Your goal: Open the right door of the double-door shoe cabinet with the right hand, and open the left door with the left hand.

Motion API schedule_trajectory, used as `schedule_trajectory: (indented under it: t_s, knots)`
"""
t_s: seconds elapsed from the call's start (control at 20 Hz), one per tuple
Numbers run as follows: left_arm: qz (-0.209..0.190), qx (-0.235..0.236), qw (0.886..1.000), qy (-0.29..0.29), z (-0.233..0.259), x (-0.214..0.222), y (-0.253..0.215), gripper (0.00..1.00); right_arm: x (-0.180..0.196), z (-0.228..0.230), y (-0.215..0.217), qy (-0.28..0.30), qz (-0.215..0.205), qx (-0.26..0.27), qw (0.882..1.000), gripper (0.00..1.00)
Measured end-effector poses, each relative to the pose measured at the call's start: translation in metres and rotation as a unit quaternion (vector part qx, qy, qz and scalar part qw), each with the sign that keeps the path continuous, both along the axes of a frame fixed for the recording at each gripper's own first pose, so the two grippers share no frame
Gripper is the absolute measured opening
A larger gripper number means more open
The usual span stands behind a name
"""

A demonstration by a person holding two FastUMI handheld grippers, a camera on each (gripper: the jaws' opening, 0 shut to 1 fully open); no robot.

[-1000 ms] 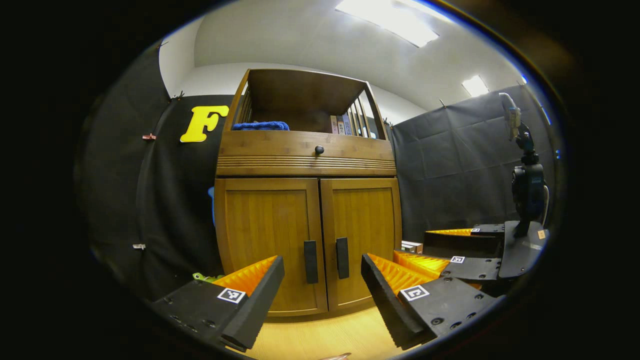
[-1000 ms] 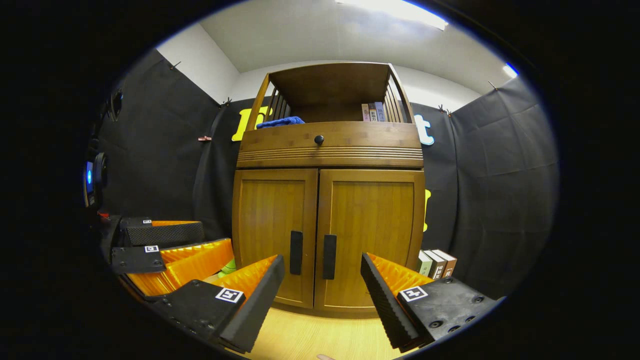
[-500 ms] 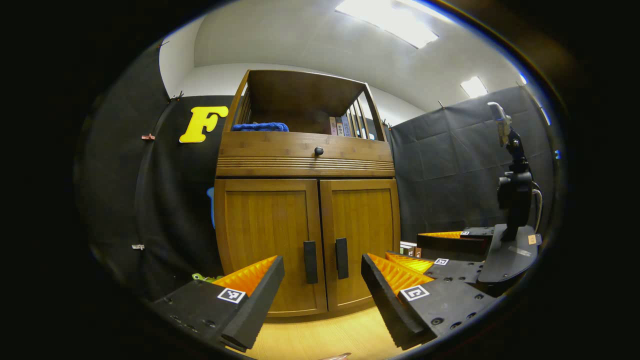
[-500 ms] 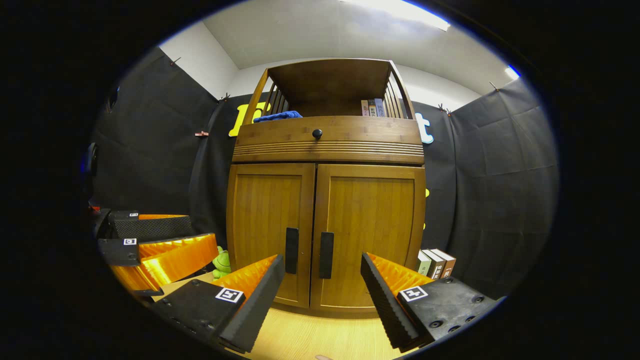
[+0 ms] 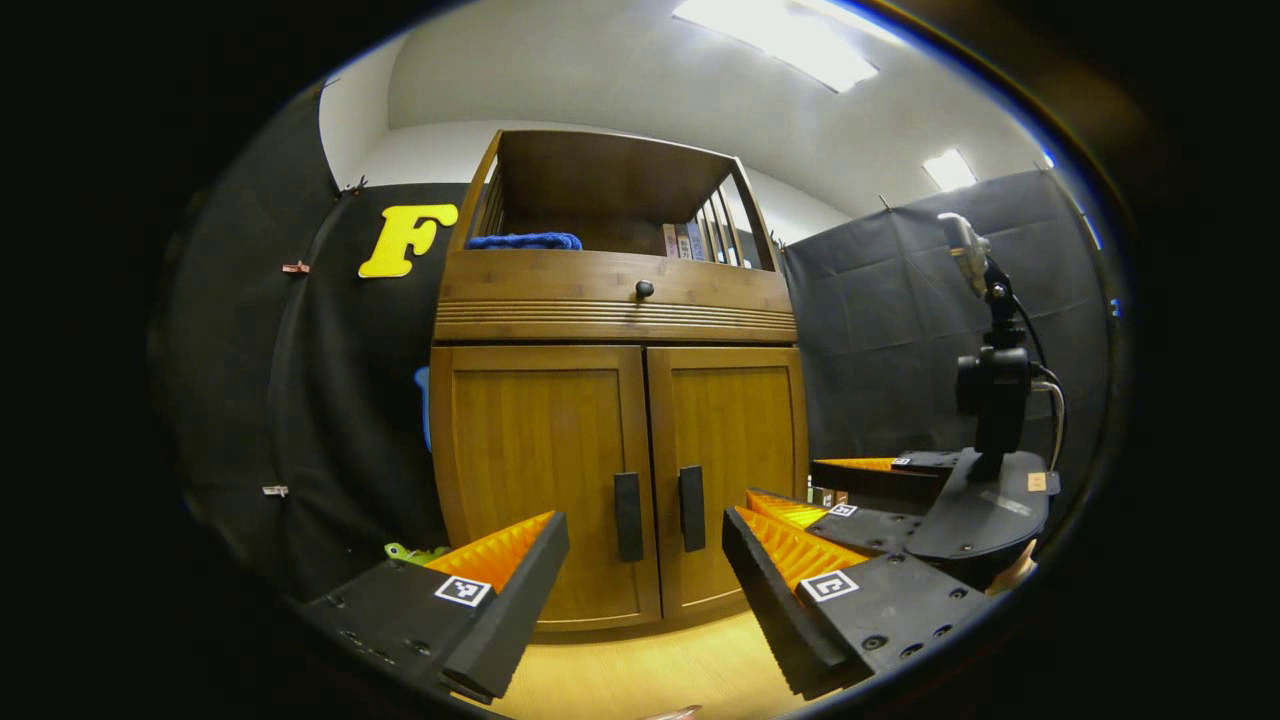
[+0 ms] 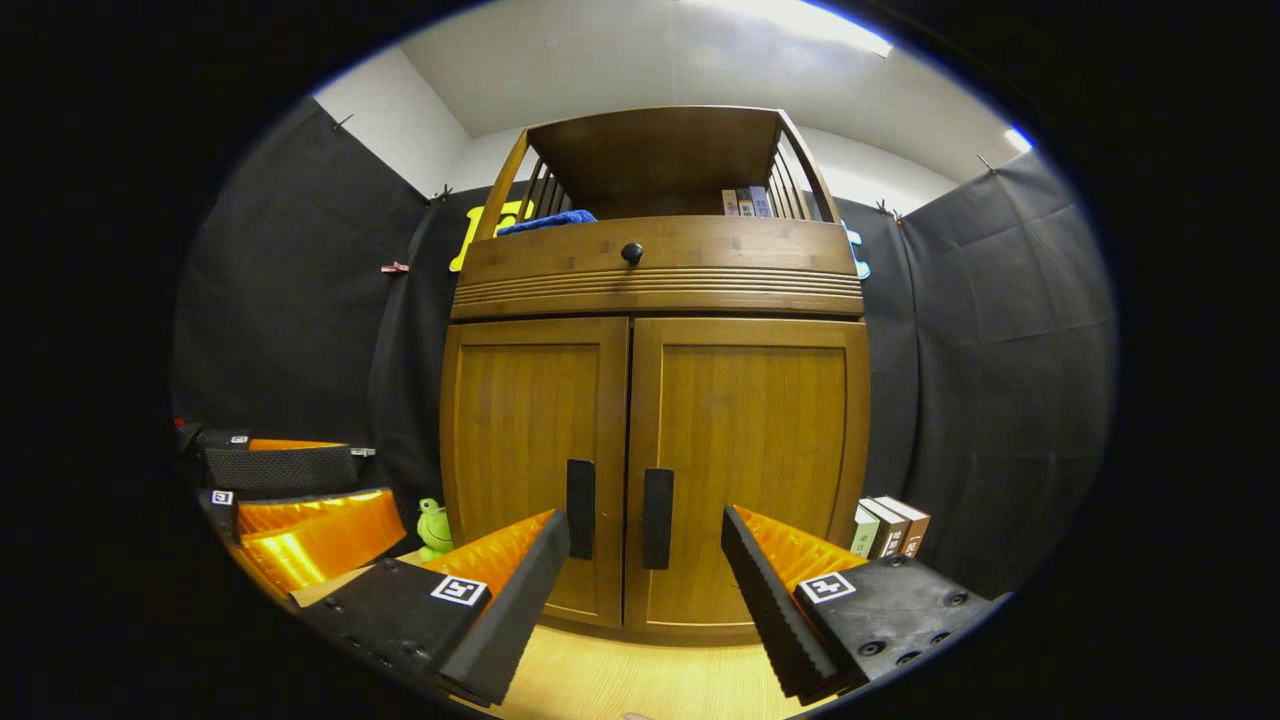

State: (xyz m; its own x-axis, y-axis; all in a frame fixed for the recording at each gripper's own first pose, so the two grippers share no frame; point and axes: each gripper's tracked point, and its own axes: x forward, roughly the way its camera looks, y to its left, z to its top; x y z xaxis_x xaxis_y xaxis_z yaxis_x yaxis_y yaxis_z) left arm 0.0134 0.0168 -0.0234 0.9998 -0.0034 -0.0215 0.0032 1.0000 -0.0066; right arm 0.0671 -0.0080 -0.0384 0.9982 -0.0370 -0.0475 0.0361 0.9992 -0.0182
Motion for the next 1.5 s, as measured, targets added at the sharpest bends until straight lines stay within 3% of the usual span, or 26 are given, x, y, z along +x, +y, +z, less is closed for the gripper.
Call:
schedule_trajectory:
  t_s: [0.3, 0.55, 0.6, 0.8, 0.85, 0.95, 1.0, 1.05, 1.1, 1.15, 1.3, 1.45, 1.5]
  knots:
    - [0.006, 0.001, 1.000, 0.000, -0.007, 0.007, 0.014, 0.96, 0.034, -0.025, -0.011, 0.016, -0.004, 0.022, 1.000, 0.96]
    - [0.018, 0.003, 1.000, 0.003, -0.017, 0.013, 0.027, 0.96, 0.066, -0.040, -0.004, 0.020, -0.004, 0.010, 1.000, 0.95]
    - [0.022, 0.006, 1.000, 0.002, -0.018, 0.015, 0.030, 0.96, 0.073, -0.045, -0.006, 0.022, -0.007, 0.006, 1.000, 0.89]
    - [0.016, 0.014, 1.000, 0.004, -0.027, 0.018, 0.031, 0.96, 0.101, -0.070, -0.010, 0.036, -0.007, 0.013, 0.999, 0.84]
    - [0.015, 0.017, 1.000, 0.004, -0.028, 0.019, 0.031, 1.00, 0.106, -0.076, -0.012, 0.041, -0.009, 0.016, 0.999, 0.86]
    - [0.016, 0.022, 1.000, 0.005, -0.033, 0.021, 0.032, 0.96, 0.117, -0.083, -0.015, 0.044, -0.013, 0.021, 0.999, 0.87]
    - [0.016, 0.022, 1.000, 0.002, -0.033, 0.023, 0.031, 1.00, 0.123, -0.085, -0.018, 0.042, -0.017, 0.019, 0.999, 0.82]
    - [0.017, 0.021, 1.000, 0.002, -0.035, 0.024, 0.031, 0.96, 0.128, -0.089, -0.021, 0.041, -0.022, 0.016, 0.999, 0.79]
    - [0.016, 0.023, 1.000, 0.003, -0.036, 0.025, 0.030, 1.00, 0.131, -0.095, -0.023, 0.046, -0.027, 0.013, 0.999, 0.84]
    - [0.016, 0.025, 1.000, 0.003, -0.038, 0.025, 0.029, 0.96, 0.135, -0.102, -0.023, 0.053, -0.028, 0.014, 0.998, 0.80]
    - [0.013, 0.026, 1.000, 0.002, -0.041, 0.027, 0.025, 1.00, 0.150, -0.112, -0.029, 0.061, -0.034, 0.023, 0.997, 0.77]
    - [0.011, 0.012, 1.000, 0.005, -0.046, 0.026, 0.020, 0.96, 0.157, -0.113, -0.032, 0.051, -0.037, 0.026, 0.998, 0.56]
    - [0.008, 0.007, 1.000, 0.005, -0.047, 0.026, 0.017, 0.96, 0.160, -0.114, -0.031, 0.050, -0.037, 0.025, 0.998, 0.57]
